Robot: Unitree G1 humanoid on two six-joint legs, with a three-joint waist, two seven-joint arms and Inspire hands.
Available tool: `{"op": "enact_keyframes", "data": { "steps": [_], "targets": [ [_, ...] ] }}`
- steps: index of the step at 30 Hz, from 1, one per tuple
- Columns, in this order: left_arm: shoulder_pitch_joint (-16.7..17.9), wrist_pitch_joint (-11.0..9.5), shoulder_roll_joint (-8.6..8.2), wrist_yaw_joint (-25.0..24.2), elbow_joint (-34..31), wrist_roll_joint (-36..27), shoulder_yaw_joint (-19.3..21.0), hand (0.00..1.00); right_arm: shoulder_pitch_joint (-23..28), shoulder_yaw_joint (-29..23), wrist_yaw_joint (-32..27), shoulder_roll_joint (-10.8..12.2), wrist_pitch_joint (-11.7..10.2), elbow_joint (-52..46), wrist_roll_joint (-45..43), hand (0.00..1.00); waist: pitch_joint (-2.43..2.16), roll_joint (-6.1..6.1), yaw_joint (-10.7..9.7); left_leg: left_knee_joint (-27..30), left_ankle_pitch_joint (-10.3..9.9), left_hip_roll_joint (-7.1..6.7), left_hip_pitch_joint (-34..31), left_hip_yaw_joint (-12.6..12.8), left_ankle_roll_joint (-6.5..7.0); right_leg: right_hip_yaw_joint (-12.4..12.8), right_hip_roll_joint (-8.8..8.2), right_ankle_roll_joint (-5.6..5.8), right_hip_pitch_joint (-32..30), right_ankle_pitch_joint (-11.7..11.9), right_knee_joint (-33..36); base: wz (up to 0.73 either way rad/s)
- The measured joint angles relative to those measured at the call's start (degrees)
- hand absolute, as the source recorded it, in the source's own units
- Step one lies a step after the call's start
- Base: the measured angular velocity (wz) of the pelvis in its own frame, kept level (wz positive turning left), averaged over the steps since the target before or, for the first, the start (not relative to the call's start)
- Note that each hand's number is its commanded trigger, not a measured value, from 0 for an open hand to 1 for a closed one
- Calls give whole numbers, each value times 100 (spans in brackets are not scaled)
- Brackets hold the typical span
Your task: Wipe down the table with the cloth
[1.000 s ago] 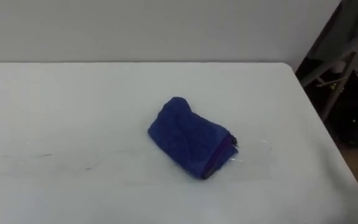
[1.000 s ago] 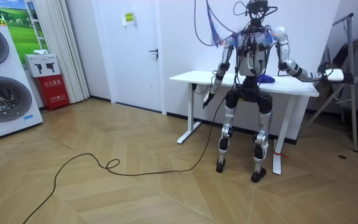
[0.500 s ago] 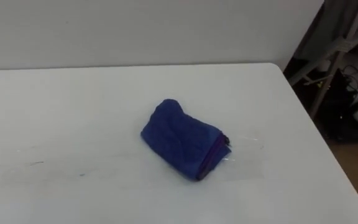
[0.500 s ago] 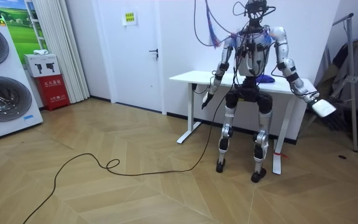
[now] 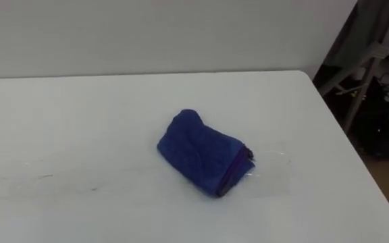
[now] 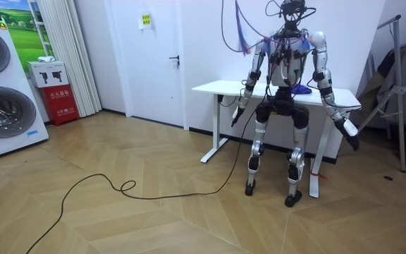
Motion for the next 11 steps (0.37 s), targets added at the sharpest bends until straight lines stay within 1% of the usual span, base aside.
{"op": "enact_keyframes", "data": {
  "steps": [1,2,4,5,6,7,9,11],
  "targets": [
    [-12,0,-25,13,5,22,-83,0,-71,160,39,25,-2,-113,-117,0,11,50,79,-5,0,0,2,-15,0,-7,5,0,14,0,-15,6],
    [-16,-4,-42,31,5,43,-170,0,-220,364,93,29,-6,-156,-298,0,34,95,129,-6,1,0,-1,-18,-1,-20,5,0,20,0,-23,4],
    [-17,-10,-47,99,4,207,-240,0,-376,613,255,63,-21,-315,-515,0,53,117,229,1,2,-2,-32,-41,-1,-57,4,0,25,0,-55,9],
    [-19,-31,-46,151,-5,211,-266,0,-298,789,348,89,-149,-322,-558,0,53,124,241,18,2,-4,-66,-100,-1,-123,4,0,46,0,-85,18],
    [-51,-40,-46,187,-13,211,-290,0,-289,901,391,102,-170,-334,-544,0,65,124,244,32,4,-4,-83,-124,-4,-144,2,0,47,0,-78,15],
    [-46,-43,-48,229,-15,211,-361,0,-304,1029,450,156,-156,-333,-464,0,108,145,295,48,5,-5,-96,-125,-5,-144,2,0,45,0,-85,6],
    [-32,-45,-80,242,-14,221,-393,0,-303,1188,534,227,-142,-326,-311,0,105,154,329,51,5,-4,-100,-138,-5,-151,4,0,47,0,-85,0],
    [-47,-81,-109,245,-14,337,-507,0,-289,1373,653,277,-144,-319,-142,0,108,161,366,55,7,-5,-101,-144,-6,-152,4,0,53,0,-86,0]
  ]
}}
